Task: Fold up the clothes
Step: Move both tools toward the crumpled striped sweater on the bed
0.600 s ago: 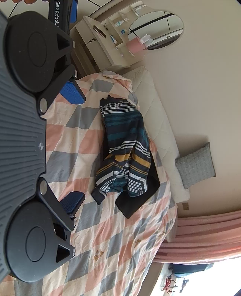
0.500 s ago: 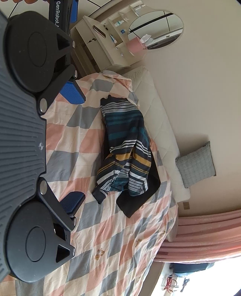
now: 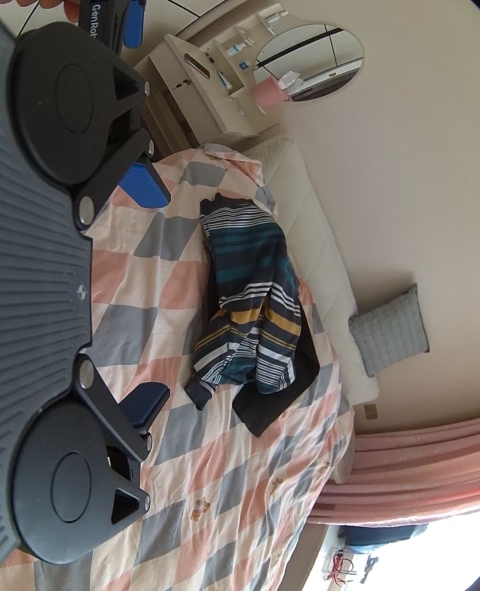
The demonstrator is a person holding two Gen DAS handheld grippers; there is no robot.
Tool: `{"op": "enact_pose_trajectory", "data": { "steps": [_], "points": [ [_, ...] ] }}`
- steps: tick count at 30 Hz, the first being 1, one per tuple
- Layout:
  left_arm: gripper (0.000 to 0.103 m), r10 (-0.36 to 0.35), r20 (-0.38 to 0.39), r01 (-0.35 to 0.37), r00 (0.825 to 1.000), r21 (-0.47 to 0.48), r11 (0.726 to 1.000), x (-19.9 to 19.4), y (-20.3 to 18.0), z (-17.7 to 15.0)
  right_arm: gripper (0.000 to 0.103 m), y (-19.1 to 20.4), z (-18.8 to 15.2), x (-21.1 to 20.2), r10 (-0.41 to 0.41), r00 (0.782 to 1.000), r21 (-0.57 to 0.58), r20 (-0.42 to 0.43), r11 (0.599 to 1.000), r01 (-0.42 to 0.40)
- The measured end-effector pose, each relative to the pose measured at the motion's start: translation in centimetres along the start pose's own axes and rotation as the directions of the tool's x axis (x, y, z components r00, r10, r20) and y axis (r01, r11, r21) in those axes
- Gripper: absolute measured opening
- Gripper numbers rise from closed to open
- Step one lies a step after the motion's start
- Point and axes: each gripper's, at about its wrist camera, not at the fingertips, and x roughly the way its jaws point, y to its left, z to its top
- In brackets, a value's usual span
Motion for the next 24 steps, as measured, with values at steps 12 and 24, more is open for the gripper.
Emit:
{"op": "enact_pose_trajectory", "data": {
  "steps": [12, 24],
  "points": [
    [0.102, -0.013, -0.005, 0.013, 1.0, -0.003, 1.0, 0.7, 1.4, 0.5, 0.103, 0.5, 0.4, 1.5, 0.003, 1.0, 0.007, -0.025, 1.0, -0.003],
    [0.102, -0.043, -0.005, 0.043, 0.999, 0.014, 0.999, 4.5, 3.0, 3.4, 0.103, -0.2, 1.3, 4.1, -0.034, 0.999, 0.054, -0.04, 0.998, 0.036]
  ]
}}
